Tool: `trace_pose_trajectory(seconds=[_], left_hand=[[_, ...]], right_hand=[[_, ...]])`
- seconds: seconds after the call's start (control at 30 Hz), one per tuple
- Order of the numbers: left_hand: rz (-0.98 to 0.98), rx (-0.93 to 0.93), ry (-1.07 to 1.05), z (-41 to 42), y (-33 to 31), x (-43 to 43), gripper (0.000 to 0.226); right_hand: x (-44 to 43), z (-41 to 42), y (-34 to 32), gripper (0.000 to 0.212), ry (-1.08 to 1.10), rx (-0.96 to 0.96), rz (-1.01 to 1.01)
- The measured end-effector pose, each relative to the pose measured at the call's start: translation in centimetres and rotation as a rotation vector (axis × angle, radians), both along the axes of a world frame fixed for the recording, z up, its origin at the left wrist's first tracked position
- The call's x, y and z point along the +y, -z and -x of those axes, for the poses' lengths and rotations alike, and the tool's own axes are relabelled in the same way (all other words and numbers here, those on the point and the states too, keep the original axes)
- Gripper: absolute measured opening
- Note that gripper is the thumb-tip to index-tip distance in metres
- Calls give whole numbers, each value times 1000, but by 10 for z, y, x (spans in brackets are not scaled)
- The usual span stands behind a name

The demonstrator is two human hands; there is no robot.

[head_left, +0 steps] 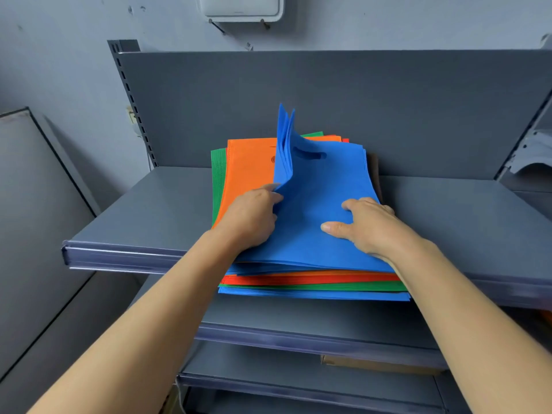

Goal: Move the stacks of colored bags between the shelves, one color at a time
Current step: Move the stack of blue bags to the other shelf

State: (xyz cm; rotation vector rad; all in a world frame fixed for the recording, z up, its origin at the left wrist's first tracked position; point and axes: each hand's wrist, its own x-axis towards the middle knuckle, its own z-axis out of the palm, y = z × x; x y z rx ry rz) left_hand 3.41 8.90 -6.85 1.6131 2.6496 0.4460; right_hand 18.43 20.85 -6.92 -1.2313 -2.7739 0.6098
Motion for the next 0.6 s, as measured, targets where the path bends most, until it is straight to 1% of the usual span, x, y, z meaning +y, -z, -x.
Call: trace_pose_trajectory(seconds=[0.1, 0.17, 0.27, 0.33, 0.37, 0.47, 0.5, 0.6], left_hand=[[34, 44, -5, -2, 0, 1, 36], [23, 42, -33, -2, -1, 2, 36], [-80, 42, -147, 0, -8, -2, 36], [-142, 45, -251, 6, -15, -12, 38], [-154, 45, -299, 11, -17, -20, 37], [-131, 30, -408, 30, -16, -47, 22], [-118, 6, -425, 33, -14, -54, 22], [-109, -73, -423, 38, -6, -63, 37]], right_hand=[[-1, 0, -1, 67, -8, -12, -13], [-2, 0, -4, 64, -17, -44, -53], [-4, 6, -11, 60, -41, -63, -166], [-4, 14, -15, 63, -70, -35, -181], [-4, 19, -16, 66, -89, -18, -158], [-5, 32, -12, 75, -146, 26, -43], [-7, 36, -11, 75, -167, 43, -15], [-12, 47, -11, 77, -187, 116, 51]])
